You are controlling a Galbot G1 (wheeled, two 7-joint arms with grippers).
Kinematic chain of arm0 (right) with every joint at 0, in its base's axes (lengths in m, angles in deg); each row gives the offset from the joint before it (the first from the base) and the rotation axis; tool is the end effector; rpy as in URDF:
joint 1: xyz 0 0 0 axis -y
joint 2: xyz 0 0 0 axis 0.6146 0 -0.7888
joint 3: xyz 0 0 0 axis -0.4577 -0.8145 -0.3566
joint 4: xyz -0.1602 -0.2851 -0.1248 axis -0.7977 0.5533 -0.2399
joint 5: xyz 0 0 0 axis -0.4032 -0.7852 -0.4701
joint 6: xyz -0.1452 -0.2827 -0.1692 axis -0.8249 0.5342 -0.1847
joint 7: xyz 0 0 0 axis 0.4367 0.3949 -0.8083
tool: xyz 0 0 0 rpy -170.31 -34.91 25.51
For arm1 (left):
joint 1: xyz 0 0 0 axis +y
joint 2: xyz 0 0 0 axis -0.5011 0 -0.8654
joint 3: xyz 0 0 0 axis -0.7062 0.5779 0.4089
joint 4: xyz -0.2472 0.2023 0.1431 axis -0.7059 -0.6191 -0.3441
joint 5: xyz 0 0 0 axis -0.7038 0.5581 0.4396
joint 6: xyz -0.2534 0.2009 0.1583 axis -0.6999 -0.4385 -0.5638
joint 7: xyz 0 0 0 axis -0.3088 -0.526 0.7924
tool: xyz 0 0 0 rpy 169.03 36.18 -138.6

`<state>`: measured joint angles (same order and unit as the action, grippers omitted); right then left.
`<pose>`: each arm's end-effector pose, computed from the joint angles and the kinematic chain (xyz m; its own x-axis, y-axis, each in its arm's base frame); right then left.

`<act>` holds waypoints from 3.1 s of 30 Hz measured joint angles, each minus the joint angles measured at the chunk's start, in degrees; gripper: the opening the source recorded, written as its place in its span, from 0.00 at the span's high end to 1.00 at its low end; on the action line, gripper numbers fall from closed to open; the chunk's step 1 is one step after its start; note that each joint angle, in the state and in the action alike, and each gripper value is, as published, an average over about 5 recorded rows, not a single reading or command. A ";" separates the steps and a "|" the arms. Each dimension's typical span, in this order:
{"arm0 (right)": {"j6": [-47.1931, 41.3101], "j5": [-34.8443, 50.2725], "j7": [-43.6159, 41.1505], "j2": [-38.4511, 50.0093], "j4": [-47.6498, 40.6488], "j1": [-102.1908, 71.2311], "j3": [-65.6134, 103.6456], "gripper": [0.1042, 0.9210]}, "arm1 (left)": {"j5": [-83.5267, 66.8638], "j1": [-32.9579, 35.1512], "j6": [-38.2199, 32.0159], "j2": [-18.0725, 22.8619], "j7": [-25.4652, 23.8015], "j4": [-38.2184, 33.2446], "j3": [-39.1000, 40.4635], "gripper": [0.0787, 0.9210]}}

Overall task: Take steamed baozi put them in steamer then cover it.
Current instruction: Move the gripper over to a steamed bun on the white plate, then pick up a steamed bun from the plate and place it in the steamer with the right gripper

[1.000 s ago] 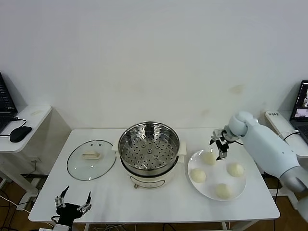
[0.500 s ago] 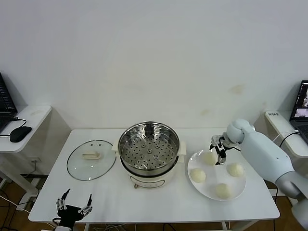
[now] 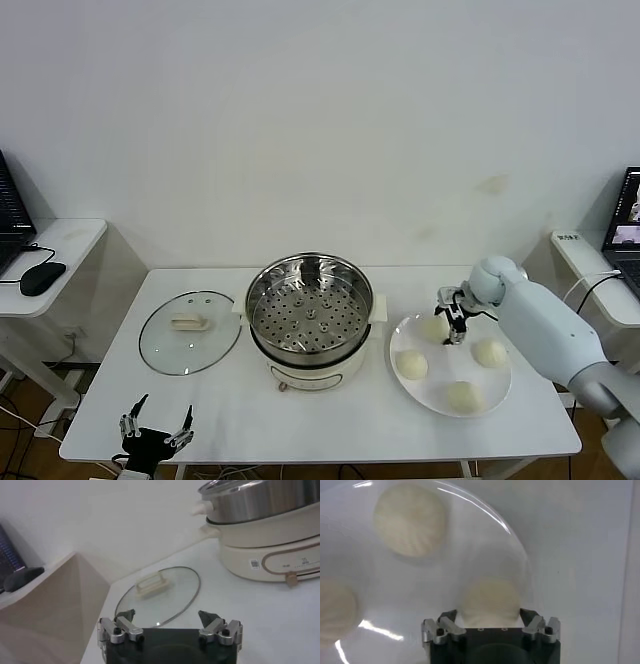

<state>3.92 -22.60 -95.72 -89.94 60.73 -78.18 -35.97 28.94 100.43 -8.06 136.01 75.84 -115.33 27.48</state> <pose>0.5649 -0.1394 -0.2532 -0.2437 -0.1108 0.9635 -0.9616 -0.1018 -0.2550 0.1255 0.0998 -0.3321 -0.9304 -0.0899 0.3554 0.0745 0.9030 0.4232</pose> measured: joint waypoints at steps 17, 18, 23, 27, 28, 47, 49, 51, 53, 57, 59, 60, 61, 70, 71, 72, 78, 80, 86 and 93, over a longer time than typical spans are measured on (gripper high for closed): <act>-1.43 6.38 -2.33 3.46 3.40 3.97 -1.18 0.36 | -0.02 -1.19 -0.14 0.05 0.25 0.90 1.00 0.12; -1.47 7.28 -2.66 3.70 3.69 4.85 -1.55 0.36 | -0.03 -1.27 -0.14 0.02 0.30 0.90 1.03 0.12; -1.31 12.55 -4.89 4.11 4.46 11.34 -4.76 0.36 | 0.26 -1.49 0.16 -0.05 0.55 0.64 1.03 0.12; -1.11 17.08 -6.95 3.25 4.19 17.65 -8.50 0.36 | 0.37 -1.26 0.77 0.14 0.86 0.11 0.84 0.12; -1.05 18.13 -7.42 2.83 4.00 19.16 -9.41 0.36 | 0.36 -1.17 0.90 0.18 0.95 -0.02 0.81 0.12; 16.03 25.65 -13.51 -14.94 -6.36 35.87 -18.22 0.36 | 0.19 -0.40 1.32 0.55 2.50 -1.03 -0.38 0.12; 18.84 24.94 -13.53 -16.12 -6.14 36.13 -19.08 0.36 | 0.21 -0.32 1.33 0.60 2.54 -0.96 -0.49 0.12; 21.54 24.09 -13.44 -17.16 -5.58 36.23 -19.91 0.36 | 0.25 -0.30 1.35 0.67 2.55 -0.95 -0.58 0.12; 24.25 22.87 -13.20 -18.17 -4.82 36.23 -20.64 0.36 | 0.26 -0.32 1.38 0.72 2.49 -0.94 -0.63 0.12; 29.43 19.35 -12.28 -19.86 -3.17 35.86 -21.80 0.36 | 0.13 -0.30 1.45 0.88 2.30 -0.96 -0.69 0.12; 31.91 17.07 -11.55 -20.68 -2.44 35.43 -22.20 0.36 | 0.03 -0.17 1.47 0.96 2.20 -1.07 -0.75 0.12; 33.05 15.87 -11.16 -21.07 -2.16 35.17 -22.40 0.36 | -0.06 -0.07 1.49 0.98 2.15 -1.16 -0.77 0.12; 34.12 14.61 -10.74 -21.43 -1.95 34.89 -22.63 0.36 | -0.19 0.01 1.52 0.98 2.09 -1.26 -0.79 0.12; 40.29 5.40 -7.26 -24.42 -2.07 32.58 -23.88 0.36 | -0.94 -0.40 1.85 1.09 1.93 -1.38 -0.86 0.12; 40.69 4.60 -6.95 -24.80 -2.29 32.31 -23.87 0.36 | -0.94 -0.44 1.88 1.14 1.93 -1.29 -0.83 0.12; 41.06 3.86 -6.66 -25.18 -2.54 32.02 -23.84 0.36 | -0.95 -0.47 1.91 1.18 1.92 -1.19 -0.79 0.12; 42.78 0.02 -4.81 -27.46 -4.37 30.27 -23.34 0.36 | -0.99 -0.53 1.93 1.30 1.97 -0.45 -0.58 0.12; 43.15 -1.11 -4.18 -28.16 -5.07 29.64 -23.01 0.36 | -1.04 -0.58 1.93 1.27 1.99 -0.22 -0.60 0.12; 43.89 -4.75 -2.51 -29.98 -7.20 27.65 -21.60 0.36 | -1.14 -0.72 1.93 1.15 2.03 0.26 -0.73 0.12; 44.09 -8.85 -0.94 -31.59 -9.99 25.64 -19.74 0.36 | -1.17 -0.59 1.93 1.12 2.07 0.50 -0.67 0.12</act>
<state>48.01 -31.45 -96.66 -121.53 50.75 -52.54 -55.71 27.78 99.84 -6.13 137.14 77.91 -114.83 26.81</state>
